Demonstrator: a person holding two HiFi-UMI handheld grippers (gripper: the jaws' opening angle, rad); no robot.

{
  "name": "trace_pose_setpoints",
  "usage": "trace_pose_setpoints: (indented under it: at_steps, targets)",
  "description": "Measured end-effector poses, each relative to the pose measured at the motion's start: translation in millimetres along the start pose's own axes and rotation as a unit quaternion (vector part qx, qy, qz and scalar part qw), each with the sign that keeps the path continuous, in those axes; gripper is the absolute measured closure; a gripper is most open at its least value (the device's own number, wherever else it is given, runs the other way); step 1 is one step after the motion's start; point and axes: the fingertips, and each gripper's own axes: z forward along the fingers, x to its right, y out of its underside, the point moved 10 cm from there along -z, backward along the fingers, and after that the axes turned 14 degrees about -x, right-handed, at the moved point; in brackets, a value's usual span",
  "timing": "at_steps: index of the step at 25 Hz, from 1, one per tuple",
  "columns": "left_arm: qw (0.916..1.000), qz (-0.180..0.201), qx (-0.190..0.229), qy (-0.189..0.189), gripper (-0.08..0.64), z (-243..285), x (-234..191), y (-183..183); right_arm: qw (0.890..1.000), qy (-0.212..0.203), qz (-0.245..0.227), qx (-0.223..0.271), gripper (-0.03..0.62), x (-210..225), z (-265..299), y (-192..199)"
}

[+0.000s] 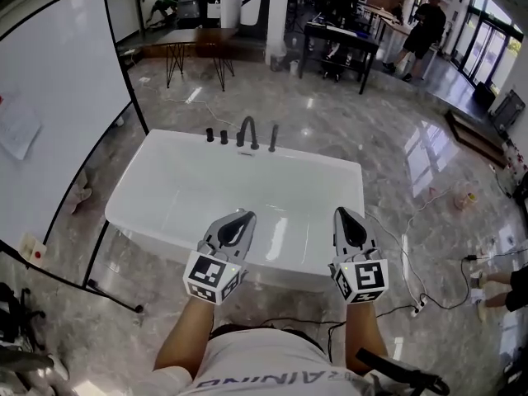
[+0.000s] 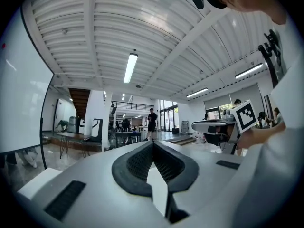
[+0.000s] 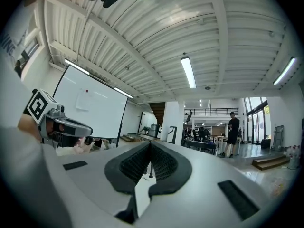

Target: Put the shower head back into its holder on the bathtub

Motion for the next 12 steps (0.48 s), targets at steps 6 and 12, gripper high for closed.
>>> trace_pose_setpoints:
  at_steps: [6, 12]
  targets:
    - [1.0, 0.005, -0.005, 0.004, 0.541, 16, 16, 2, 1.0, -0.004, 0.0, -0.005, 0.581, 14, -2, 15]
    - [0.9999, -0.007, -0.007, 0.002, 0.541, 7, 9, 11, 1.0, -0.004, 0.001, -0.013, 0.581, 4, -4, 23]
